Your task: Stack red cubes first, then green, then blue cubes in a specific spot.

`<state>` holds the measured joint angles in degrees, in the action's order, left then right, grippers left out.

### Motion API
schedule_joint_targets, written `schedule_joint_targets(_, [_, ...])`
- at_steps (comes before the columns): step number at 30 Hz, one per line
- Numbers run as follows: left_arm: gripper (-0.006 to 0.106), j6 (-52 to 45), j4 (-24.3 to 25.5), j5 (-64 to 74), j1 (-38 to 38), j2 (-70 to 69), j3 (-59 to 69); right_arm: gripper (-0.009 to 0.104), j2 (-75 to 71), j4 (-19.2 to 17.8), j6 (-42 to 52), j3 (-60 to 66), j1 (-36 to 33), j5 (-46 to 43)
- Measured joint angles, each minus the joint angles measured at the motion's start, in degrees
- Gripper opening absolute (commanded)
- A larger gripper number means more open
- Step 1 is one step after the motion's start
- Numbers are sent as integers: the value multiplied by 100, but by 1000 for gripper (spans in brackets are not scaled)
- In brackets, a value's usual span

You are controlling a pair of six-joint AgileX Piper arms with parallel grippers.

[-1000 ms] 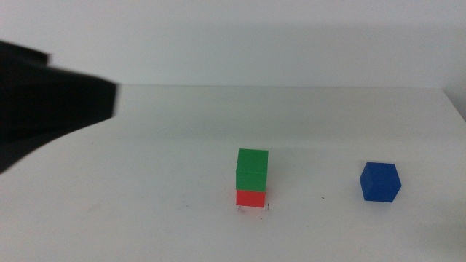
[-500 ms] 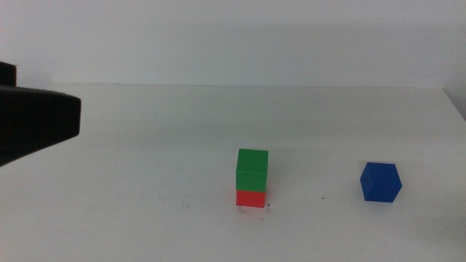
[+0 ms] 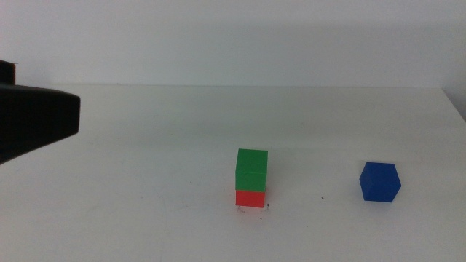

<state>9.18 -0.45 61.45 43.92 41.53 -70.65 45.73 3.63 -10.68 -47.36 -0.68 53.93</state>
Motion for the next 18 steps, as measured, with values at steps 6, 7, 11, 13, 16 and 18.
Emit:
schedule_joint_targets(6, [93,0,45,-12,0,0,0,93,1717,379,-80,-869,0,66])
schedule_joint_targets(7, [93,0,77,-12,0,0,0,93,1979,432,-67,-916,0,34])
schedule_joint_targets(11, [93,0,100,-12,0,0,0,93,2987,569,70,-1155,-71,15])
schedule_joint_targets(13, [93,0,100,-12,0,0,0,93,3440,439,93,-1288,-235,28])
schedule_joint_targets(16, [93,0,100,-12,0,0,0,93,4075,142,7,-1429,-588,-146])
schedule_joint_targets(18, [93,0,100,-12,0,0,0,93,4416,-20,-133,-1459,-795,-385])
